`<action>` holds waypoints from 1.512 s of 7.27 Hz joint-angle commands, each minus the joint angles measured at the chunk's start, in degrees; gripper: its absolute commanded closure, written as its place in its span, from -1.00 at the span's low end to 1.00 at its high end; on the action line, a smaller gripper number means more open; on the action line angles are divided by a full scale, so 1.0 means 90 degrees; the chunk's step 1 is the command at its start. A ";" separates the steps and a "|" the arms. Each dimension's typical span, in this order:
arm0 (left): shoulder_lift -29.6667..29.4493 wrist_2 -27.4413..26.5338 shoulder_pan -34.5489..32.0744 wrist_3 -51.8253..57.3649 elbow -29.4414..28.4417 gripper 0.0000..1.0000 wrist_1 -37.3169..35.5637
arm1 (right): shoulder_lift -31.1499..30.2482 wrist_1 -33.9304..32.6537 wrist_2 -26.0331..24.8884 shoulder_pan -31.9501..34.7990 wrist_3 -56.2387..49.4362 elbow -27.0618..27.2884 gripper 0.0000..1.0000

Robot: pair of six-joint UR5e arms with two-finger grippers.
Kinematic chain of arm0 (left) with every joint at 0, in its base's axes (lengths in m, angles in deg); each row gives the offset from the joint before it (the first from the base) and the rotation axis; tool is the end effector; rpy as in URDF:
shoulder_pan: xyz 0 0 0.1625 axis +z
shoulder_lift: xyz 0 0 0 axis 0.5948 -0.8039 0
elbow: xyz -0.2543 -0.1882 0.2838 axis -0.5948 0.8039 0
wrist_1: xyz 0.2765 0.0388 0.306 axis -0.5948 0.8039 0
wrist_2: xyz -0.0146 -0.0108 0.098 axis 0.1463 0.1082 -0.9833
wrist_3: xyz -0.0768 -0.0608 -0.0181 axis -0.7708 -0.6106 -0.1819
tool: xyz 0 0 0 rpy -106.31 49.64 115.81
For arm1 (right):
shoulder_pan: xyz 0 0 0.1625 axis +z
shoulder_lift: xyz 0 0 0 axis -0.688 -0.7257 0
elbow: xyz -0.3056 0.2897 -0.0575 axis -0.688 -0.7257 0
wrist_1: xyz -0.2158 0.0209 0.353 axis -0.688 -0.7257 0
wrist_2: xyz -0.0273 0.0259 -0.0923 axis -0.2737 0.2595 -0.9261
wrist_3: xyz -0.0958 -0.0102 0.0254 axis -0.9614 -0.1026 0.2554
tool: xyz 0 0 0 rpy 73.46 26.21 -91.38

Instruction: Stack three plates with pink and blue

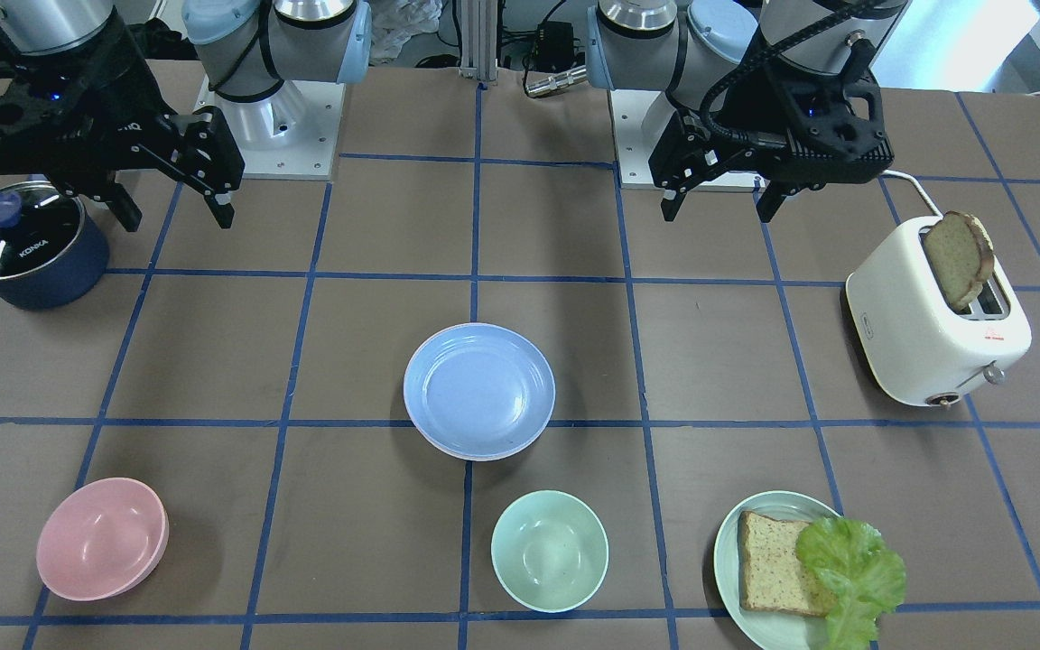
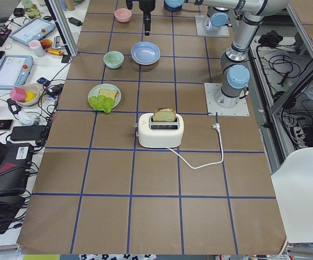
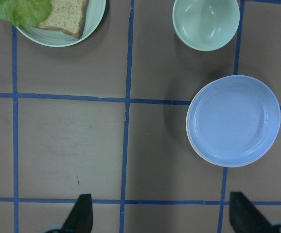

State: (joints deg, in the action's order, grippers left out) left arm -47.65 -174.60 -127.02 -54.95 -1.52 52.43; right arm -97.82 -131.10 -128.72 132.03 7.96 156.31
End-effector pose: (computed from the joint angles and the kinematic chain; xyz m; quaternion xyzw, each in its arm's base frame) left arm -0.1440 -0.4889 0.5267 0.0342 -0.9988 0.0154 0.0316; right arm 0.1275 -0.5010 0.5355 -0.0110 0.9985 -0.0427 0.0325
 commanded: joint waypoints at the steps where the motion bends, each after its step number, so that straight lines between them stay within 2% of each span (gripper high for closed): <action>1: 0.0008 0.0036 0.0000 0.0001 0.0014 -1.00 0.0003 | 0.0082 -0.0012 -0.0004 0.0247 0.0096 -0.0087 -0.65; 3: 0.0008 0.0017 0.0000 0.0001 0.0014 -1.00 0.0003 | 0.0141 0.0066 -0.0228 0.0267 0.0058 -0.0184 -0.65; 7: 0.0017 0.0007 0.0009 0.0001 0.0014 -1.00 0.0003 | 0.0132 0.0290 -0.0307 0.0267 0.0038 -0.0156 -0.66; 11: 0.0017 0.0017 0.0009 0.0001 0.0014 -1.00 0.0003 | 0.0112 0.0320 -0.0258 0.0267 -0.0381 -0.0156 -0.95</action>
State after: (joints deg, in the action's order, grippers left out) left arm -47.49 -174.49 -126.94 -54.94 -1.40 52.46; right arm -96.77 -128.26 -131.12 134.43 5.21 154.88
